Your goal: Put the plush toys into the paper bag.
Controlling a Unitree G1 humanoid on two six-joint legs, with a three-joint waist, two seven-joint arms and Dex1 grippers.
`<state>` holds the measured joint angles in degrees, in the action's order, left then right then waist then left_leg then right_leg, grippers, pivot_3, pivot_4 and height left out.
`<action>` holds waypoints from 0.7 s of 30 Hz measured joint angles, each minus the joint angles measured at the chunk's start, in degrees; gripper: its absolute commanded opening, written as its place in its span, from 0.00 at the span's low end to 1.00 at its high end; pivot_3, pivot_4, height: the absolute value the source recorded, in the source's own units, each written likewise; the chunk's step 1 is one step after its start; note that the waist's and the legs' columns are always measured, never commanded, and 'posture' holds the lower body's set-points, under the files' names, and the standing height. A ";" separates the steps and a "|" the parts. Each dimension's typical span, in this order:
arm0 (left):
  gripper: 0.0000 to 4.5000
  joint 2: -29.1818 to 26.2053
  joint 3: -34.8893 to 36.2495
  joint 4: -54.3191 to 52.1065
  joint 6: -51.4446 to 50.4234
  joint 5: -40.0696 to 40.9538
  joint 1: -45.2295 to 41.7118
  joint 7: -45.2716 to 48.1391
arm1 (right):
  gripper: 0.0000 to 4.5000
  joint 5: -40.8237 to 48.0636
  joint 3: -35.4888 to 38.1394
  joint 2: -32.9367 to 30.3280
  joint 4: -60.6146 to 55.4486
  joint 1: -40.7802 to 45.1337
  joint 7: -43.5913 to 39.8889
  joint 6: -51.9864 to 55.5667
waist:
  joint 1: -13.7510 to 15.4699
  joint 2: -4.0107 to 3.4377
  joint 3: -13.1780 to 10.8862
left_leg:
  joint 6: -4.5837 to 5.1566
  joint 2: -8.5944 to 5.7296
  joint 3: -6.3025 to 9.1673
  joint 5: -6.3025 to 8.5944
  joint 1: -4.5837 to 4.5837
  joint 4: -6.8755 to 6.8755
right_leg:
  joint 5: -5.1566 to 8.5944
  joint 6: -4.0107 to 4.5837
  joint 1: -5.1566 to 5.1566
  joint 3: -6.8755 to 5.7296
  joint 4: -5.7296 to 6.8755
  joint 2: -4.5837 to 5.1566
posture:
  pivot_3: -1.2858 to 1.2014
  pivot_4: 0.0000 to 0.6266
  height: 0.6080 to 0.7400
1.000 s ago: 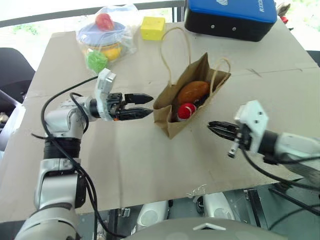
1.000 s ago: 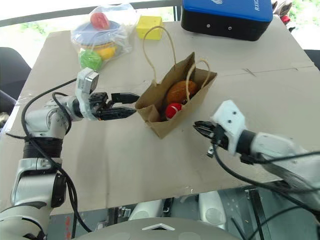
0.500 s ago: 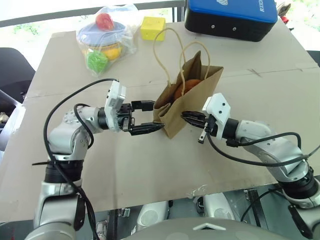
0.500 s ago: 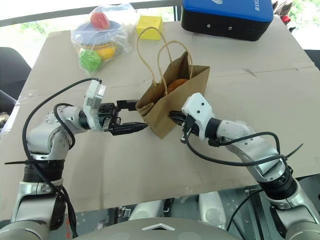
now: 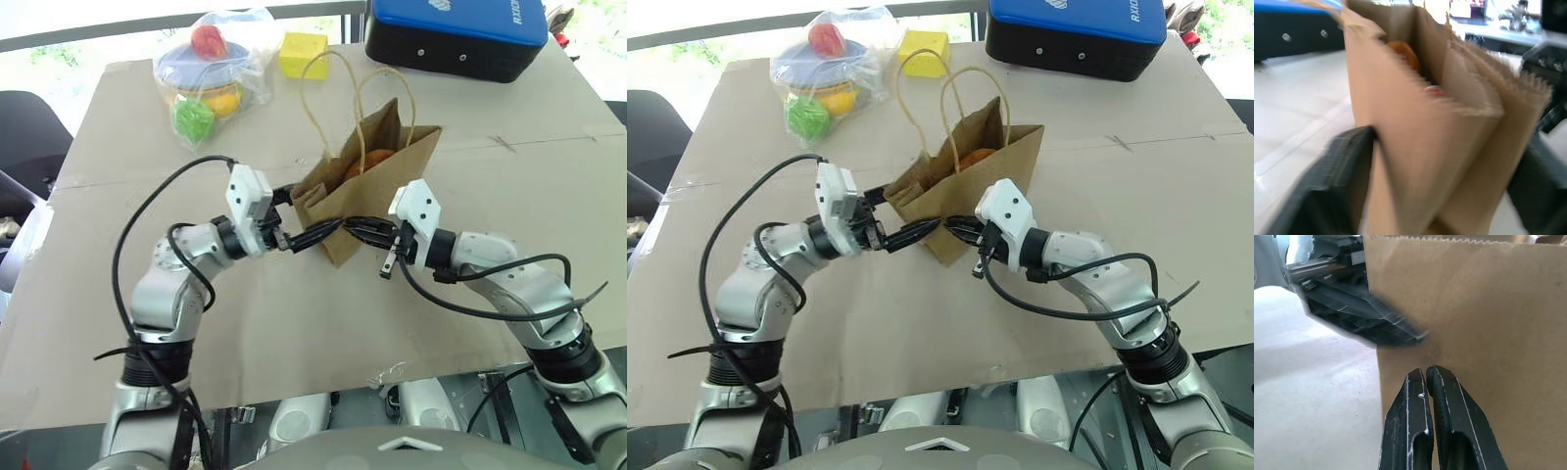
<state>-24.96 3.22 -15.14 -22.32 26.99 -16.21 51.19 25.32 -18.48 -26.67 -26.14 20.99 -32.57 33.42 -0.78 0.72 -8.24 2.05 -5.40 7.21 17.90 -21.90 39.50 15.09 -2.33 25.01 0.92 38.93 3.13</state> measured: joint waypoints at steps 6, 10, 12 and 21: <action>0.00 1.72 -0.99 1.10 3.23 0.00 -0.42 -0.84 | 0.00 -1.48 2.20 -1.29 -3.96 -4.66 0.57 -0.20 | 0.04 0.00 0.00 | 0.00 0.00 0.00 0.00 0.01 0.00 | 0.00 0.00 0.00 0.00 0.01 0.00 | 0.52 0.24 1.00; 0.00 1.29 -1.55 11.02 9.93 -0.50 -6.60 4.67 | 0.06 -6.57 7.79 -5.82 -9.71 -12.81 1.67 -6.15 | 1.04 0.00 0.00 | 0.00 -0.08 0.03 0.00 -0.02 0.02 | 0.00 -0.01 -0.04 -0.11 0.00 0.06 | 0.52 0.24 1.00; 0.00 0.27 -1.71 16.04 12.52 -0.70 -10.22 8.77 | 0.19 -7.39 11.87 -8.99 -11.94 -17.22 1.24 -7.11 | 1.35 0.00 0.01 | 0.00 -0.10 0.04 0.00 0.01 0.03 | -0.02 -0.04 -0.08 -0.08 -0.02 0.06 | 0.52 0.24 1.00; 0.00 0.56 -3.82 50.72 25.87 -2.14 -32.17 35.10 | 0.98 -0.85 44.16 -14.76 -21.80 -44.42 -8.98 -8.50 | 1.39 0.03 0.01 | 0.02 -0.18 0.10 0.01 0.15 0.16 | -0.04 -0.07 -0.32 -0.11 0.01 0.00 | 0.52 0.24 1.00</action>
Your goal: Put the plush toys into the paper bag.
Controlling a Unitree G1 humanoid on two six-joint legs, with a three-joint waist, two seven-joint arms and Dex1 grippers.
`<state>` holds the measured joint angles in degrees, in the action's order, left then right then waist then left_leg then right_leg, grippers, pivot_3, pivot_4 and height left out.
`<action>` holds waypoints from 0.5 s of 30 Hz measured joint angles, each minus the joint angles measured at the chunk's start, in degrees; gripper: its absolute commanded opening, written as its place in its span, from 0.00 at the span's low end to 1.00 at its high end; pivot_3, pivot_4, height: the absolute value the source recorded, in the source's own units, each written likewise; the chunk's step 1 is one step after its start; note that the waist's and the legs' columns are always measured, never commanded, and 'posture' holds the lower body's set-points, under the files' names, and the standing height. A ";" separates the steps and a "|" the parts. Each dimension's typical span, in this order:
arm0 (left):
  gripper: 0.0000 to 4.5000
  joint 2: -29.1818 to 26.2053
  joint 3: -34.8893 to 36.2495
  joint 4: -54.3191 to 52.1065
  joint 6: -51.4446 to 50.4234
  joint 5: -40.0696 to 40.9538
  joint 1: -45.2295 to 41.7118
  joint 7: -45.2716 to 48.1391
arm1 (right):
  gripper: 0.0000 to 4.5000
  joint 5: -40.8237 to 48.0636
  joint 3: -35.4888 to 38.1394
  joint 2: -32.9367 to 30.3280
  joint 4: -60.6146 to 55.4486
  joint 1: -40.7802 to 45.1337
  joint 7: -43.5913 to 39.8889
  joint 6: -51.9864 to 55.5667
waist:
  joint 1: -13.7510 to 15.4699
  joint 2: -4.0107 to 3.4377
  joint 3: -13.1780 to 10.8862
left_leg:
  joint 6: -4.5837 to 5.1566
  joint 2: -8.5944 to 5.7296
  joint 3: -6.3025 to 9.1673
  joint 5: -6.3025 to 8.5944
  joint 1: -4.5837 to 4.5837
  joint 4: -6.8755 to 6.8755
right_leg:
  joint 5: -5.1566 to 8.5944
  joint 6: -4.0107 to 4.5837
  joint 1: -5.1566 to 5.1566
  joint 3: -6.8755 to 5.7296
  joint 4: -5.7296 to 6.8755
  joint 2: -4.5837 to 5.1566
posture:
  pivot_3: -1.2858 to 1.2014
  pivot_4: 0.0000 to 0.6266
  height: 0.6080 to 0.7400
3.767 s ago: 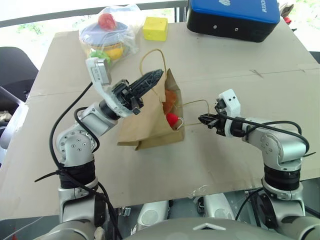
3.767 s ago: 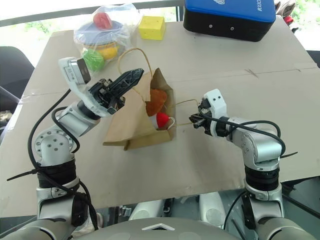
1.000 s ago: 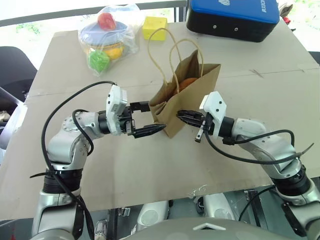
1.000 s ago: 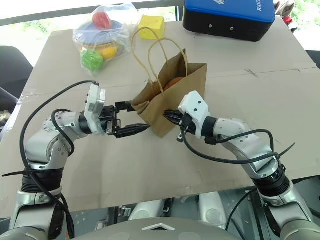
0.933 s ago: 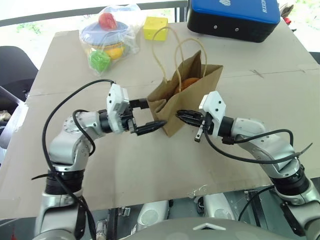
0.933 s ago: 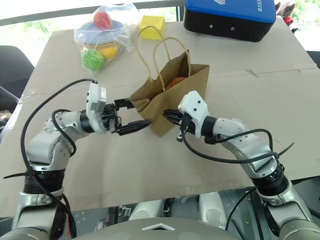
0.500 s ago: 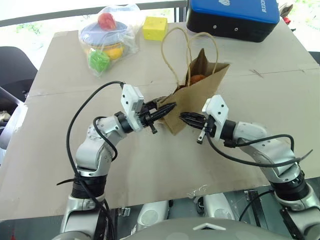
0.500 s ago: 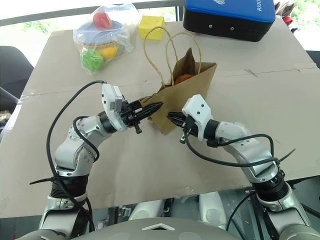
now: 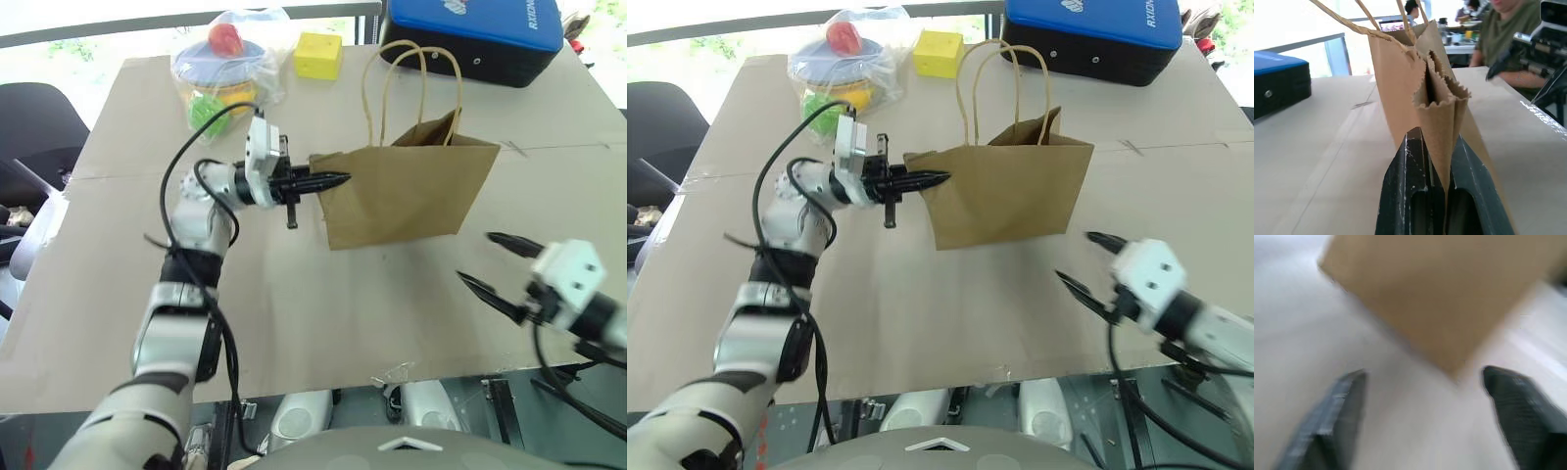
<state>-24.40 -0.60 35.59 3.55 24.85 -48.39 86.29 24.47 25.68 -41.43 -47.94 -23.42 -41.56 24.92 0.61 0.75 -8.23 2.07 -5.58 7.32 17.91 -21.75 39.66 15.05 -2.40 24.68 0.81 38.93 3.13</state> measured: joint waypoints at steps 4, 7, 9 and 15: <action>0.08 2.10 -0.45 10.17 3.23 -1.69 -3.76 4.56 | 1.00 2.42 7.07 0.10 -0.77 -2.30 -2.01 -0.65 | -0.77 -0.01 0.00 | 0.01 0.00 0.01 0.00 0.04 0.01 | 0.00 -0.01 0.00 0.12 0.06 -0.02 | 0.52 0.24 1.00; 0.30 2.16 -0.34 14.83 5.94 -4.23 -4.90 4.33 | 1.00 3.92 9.32 0.29 -0.72 -2.38 -1.98 -0.64 | -1.13 0.00 0.00 | 0.01 0.00 0.08 0.00 0.02 0.01 | 0.00 -0.01 0.01 0.09 0.05 -0.02 | 0.52 0.24 1.00; 0.54 2.07 0.02 15.05 5.84 -4.85 -5.00 3.75 | 1.00 5.20 9.36 0.29 -0.69 -2.18 -2.17 -0.64 | -1.19 0.00 0.00 | 0.01 0.01 0.08 0.00 0.00 0.04 | 0.00 -0.01 0.01 0.09 0.05 -0.01 | 0.52 0.24 1.00; 0.99 -0.50 3.69 3.32 -0.59 -3.81 1.83 -5.46 | 1.00 6.78 9.15 -0.26 2.08 0.26 -4.09 -1.39 | -1.38 0.00 0.00 | 0.01 0.02 0.14 0.01 -0.05 0.21 | 0.00 -0.01 0.01 0.15 0.05 -0.02 | 0.52 0.24 1.00</action>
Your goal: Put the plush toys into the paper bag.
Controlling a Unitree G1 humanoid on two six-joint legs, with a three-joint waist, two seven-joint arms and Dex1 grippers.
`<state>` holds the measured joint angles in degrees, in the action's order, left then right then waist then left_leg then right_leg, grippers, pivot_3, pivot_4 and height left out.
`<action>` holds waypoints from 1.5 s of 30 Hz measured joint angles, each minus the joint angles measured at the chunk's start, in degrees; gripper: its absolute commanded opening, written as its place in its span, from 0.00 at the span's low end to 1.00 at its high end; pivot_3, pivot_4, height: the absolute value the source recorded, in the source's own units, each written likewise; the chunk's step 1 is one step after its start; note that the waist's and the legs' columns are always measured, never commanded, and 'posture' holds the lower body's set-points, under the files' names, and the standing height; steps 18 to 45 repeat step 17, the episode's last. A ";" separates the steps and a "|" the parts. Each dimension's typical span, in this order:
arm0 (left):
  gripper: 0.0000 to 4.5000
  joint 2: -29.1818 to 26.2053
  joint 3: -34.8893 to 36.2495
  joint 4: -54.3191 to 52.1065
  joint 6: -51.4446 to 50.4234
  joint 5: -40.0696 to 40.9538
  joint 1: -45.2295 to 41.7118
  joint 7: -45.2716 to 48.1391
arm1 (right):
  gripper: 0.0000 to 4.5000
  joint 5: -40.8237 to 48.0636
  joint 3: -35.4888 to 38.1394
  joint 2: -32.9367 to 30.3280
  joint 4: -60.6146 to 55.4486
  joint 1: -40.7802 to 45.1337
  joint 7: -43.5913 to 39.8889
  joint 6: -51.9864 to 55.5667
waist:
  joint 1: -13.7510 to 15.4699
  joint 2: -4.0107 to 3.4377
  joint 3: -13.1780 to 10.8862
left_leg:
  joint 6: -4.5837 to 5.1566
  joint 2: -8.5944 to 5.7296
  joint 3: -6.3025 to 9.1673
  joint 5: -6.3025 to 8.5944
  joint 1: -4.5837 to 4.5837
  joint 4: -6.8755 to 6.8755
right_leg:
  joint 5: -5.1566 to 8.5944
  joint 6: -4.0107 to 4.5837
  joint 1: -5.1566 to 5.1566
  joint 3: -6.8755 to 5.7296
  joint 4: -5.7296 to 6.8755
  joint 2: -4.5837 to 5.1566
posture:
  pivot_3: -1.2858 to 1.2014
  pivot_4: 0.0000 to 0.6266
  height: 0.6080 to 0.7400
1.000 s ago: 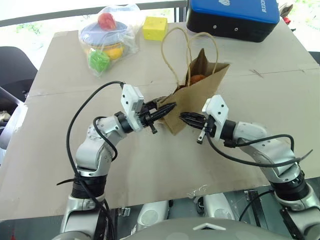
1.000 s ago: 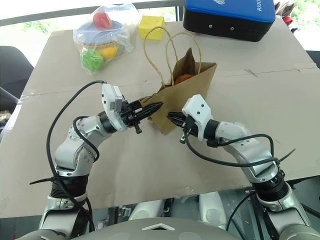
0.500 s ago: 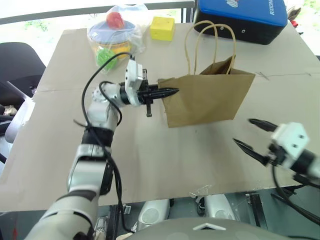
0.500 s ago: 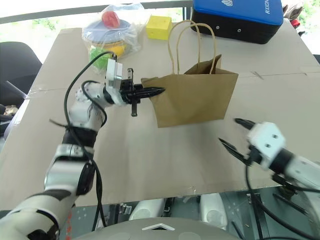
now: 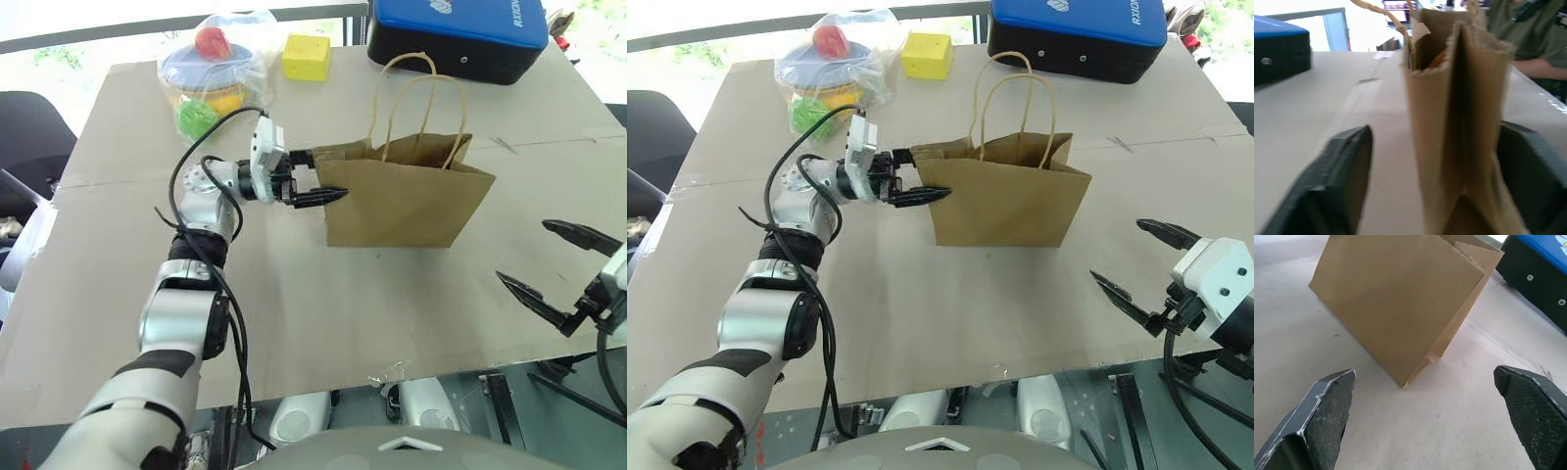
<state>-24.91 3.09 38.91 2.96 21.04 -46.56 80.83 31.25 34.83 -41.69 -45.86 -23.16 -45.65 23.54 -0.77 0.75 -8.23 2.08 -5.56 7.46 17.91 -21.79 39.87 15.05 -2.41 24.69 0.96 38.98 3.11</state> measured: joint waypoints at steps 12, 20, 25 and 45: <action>0.99 -10.60 10.50 -47.97 -33.66 12.25 38.28 -21.42 | 1.00 2.04 6.48 0.78 9.51 -7.81 -7.85 -3.49 | 1.93 -0.13 0.01 | 0.03 -0.01 0.10 0.04 0.10 -0.14 | 0.00 0.00 -0.11 0.06 -0.11 0.02 | 0.52 0.24 1.00; 0.99 -12.78 13.69 -57.63 -32.24 12.85 54.94 -20.70 | 1.00 0.55 9.37 0.22 13.90 -11.37 -11.86 -6.19 | 1.88 -0.21 -0.01 | 0.04 0.01 -0.03 0.05 0.57 -0.62 | -0.07 0.03 -0.34 0.21 -0.17 0.03 | 0.52 0.24 1.00; 0.99 -12.78 13.69 -57.63 -32.24 12.85 54.94 -20.70 | 1.00 0.55 9.37 0.22 13.90 -11.37 -11.86 -6.19 | 1.88 -0.21 -0.01 | 0.04 0.01 -0.03 0.05 0.57 -0.62 | -0.07 0.03 -0.34 0.21 -0.17 0.03 | 0.52 0.24 1.00; 0.99 -12.78 13.69 -57.63 -32.24 12.85 54.94 -20.70 | 1.00 0.55 9.37 0.22 13.90 -11.37 -11.86 -6.19 | 1.88 -0.21 -0.01 | 0.04 0.01 -0.03 0.05 0.57 -0.62 | -0.07 0.03 -0.34 0.21 -0.17 0.03 | 0.52 0.24 1.00</action>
